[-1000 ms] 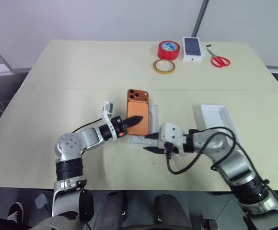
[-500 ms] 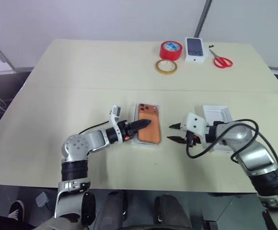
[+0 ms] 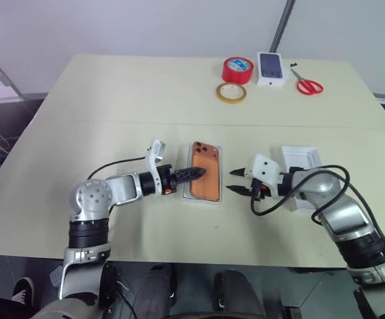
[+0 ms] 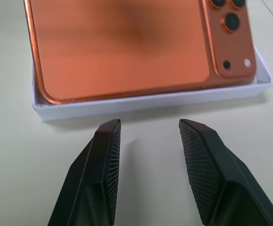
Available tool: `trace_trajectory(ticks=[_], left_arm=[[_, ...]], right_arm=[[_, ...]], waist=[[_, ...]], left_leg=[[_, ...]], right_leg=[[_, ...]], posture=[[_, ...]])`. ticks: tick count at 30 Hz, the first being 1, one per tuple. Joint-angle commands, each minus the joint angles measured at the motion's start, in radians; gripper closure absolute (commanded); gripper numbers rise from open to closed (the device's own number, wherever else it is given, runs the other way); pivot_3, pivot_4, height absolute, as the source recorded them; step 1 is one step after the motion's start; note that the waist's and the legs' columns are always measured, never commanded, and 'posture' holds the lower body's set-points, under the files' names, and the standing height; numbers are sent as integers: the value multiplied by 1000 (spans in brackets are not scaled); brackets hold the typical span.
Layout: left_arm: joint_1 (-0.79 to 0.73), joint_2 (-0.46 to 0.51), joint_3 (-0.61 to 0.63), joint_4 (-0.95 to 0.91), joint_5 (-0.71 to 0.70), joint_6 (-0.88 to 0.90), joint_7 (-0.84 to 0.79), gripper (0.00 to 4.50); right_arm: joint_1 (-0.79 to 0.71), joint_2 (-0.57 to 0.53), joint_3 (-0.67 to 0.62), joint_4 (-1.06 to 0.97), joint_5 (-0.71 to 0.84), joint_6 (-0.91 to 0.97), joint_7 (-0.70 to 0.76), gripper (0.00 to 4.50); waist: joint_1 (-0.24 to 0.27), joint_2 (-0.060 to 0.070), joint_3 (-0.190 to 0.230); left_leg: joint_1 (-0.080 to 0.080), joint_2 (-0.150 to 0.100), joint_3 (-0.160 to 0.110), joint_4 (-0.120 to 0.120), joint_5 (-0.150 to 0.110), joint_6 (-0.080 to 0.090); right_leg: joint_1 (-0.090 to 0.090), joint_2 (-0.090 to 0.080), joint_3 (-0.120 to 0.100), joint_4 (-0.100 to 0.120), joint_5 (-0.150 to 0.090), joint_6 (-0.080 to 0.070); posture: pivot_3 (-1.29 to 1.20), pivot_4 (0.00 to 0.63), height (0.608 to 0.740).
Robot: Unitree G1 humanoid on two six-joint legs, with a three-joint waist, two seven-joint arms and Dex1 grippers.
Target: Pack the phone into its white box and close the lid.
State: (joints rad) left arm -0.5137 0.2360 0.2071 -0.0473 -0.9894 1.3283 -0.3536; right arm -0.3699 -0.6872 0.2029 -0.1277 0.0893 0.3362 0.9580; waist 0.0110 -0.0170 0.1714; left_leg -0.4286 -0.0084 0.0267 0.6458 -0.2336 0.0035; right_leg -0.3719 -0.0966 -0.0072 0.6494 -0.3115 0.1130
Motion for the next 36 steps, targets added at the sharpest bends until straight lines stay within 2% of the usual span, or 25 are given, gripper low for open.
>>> trace_trajectory(ticks=[1, 3, 6, 8, 9, 11, 15, 18, 23, 25, 27, 31, 36], left_arm=[[-8, 28, -2, -48, 3, -20, -20, 1314], [-9, 46, 1, -48, 17, -31, -10, 1314], [-18, 56, 21, -52, 25, -58, 2, 2092], [-18, 67, 16, -64, 28, -70, -5, 3049], [-20, 67, 17, -63, 34, -80, 1, 3552], [-22, 89, -4, -52, 96, -149, -4, 4467], [-23, 175, -103, -16, 244, -271, -63, 4467], [-15, 195, -149, 2, 295, -316, -101, 4467], [3, 184, -174, 3, 322, -336, -140, 4467], [10, 182, -190, -4, 337, -352, -158, 4467], [15, 179, -208, 1, 356, -359, -164, 4467], [30, 177, -285, -9, 429, -411, -187, 4467], [21, 134, -370, 1, 470, -414, -214, 4467]], right_arm=[[-27, 11, -10, 3, -9, -20, -18, 2440], [-39, 14, -11, 29, -33, -45, -42, 2440], [-75, 29, -33, 90, -43, -41, -83, 3311], [-90, 25, -23, 121, -67, -69, -93, 4259], [-94, 23, -16, 133, -80, -86, -97, 4500], [-99, 26, -11, 149, -93, -107, -101, 4500], [-103, 32, 3, 173, -124, -134, -109, 4500], [-94, 30, 4, 161, -110, -127, -81, 4500], [-79, 62, -83, 44, 88, -67, 7, 4500], [-72, 67, -87, 17, 117, -53, 16, 4500], [-63, 61, -67, 13, 97, -52, 13, 4500], [-56, 28, 24, 116, -100, -119, -76, 4500], [-60, 16, 52, 160, -170, -173, -90, 4500]], waist=[[0, 0, 0], [0, 0, 0], [-1, 0, 0], [-1, 0, 0], [0, 0, 0], [0, 0, 0], [-2, 0, 0], [-2, 0, 0], [-1, 0, 0], [-1, 0, 0], [-2, 0, 0], [-1, 0, 0], [-1, 1, 0]], left_leg=[[0, 0, 0, 0, 0, 0], [0, 0, 0, 0, 0, 0], [0, 0, 0, 0, 0, 0], [0, 0, 0, 0, 0, -1], [0, 0, 0, 0, 1, -1], [0, 0, 0, 0, 1, -2], [0, 0, 0, 0, 1, -2], [0, 0, 1, -1, 1, -2], [0, 0, 1, -1, 0, 0], [0, 0, 0, -1, -1, 2], [0, 0, 0, -1, -1, 2], [0, 0, 0, -1, -1, 2], [-1, 0, 1, -1, -1, 2]], right_leg=[[0, 0, 0, 0, 0, 0], [0, 0, 0, 0, 0, 0], [0, 0, 0, 0, 0, 0], [0, 0, 0, 0, 0, 0], [0, 0, 0, 0, 0, 0], [0, 0, 0, 0, 0, 0], [0, 1, 0, 0, 0, 0], [-1, 0, 0, 0, 0, 0], [0, 0, 0, 0, 0, 0], [0, 0, 0, 0, 0, 0], [0, 0, 0, 0, 0, 0], [-1, -1, 0, 0, 0, 0], [-1, -1, 1, 0, 0, 0]], posture=[[0, 150, 728], [0, 150, 728], [0, 150, 728], [0, 150, 728], [0, 150, 728], [0, 150, 728], [0, 150, 728], [0, 150, 728], [0, 150, 728], [0, 150, 728], [0, 150, 728], [0, 150, 728], [0, 150, 728]])
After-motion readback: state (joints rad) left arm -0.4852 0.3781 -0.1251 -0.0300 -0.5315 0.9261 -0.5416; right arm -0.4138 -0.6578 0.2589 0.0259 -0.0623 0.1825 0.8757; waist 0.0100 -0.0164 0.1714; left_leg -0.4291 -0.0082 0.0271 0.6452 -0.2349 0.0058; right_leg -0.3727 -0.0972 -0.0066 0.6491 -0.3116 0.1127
